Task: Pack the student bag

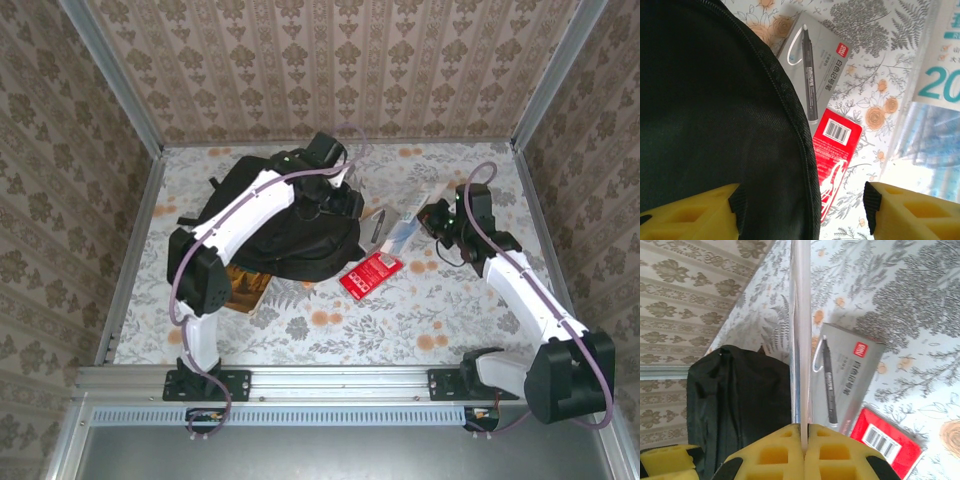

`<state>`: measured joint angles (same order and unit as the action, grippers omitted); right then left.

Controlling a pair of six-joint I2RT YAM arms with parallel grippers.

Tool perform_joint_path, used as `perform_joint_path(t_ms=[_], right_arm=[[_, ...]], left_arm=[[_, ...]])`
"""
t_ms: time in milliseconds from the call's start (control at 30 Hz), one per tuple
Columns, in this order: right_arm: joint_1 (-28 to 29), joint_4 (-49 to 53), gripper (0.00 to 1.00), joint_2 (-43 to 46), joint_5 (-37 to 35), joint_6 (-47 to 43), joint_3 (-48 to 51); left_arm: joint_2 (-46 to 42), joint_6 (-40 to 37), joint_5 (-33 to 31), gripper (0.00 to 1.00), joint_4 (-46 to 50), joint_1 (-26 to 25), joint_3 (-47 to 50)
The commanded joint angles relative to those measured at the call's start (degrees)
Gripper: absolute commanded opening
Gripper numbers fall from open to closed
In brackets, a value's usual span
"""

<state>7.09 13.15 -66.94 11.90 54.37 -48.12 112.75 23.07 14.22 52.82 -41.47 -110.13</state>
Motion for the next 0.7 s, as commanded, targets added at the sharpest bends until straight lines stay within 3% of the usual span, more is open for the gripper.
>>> perform_joint_path(t_ms=[0,300,533,667], right_arm=[[-1.04,0.10,0.00,2.57,1.08,-1.03,1.96],[-3.09,-2.64,0.00,2.36,4.25,-0.17,5.18],[-3.64,-4.34,0.00,1.21,5.98,0.67,6.15],[-3.84,-4.54,0.00,1.19,6.46,0.74,6.45]], left_arm=[[1.14,-1.76,-1.91,0.66,3.68,-0.53,-3.61],[4.46,-2.74,-3.67,0.64,4.75,-2.02,-3.61],[6.41,-2.94,-2.73,0.45,4.86,-2.10,-4.19],[6.29,-3.20,-2.18,0.40,4.23,-2.02,-2.44]])
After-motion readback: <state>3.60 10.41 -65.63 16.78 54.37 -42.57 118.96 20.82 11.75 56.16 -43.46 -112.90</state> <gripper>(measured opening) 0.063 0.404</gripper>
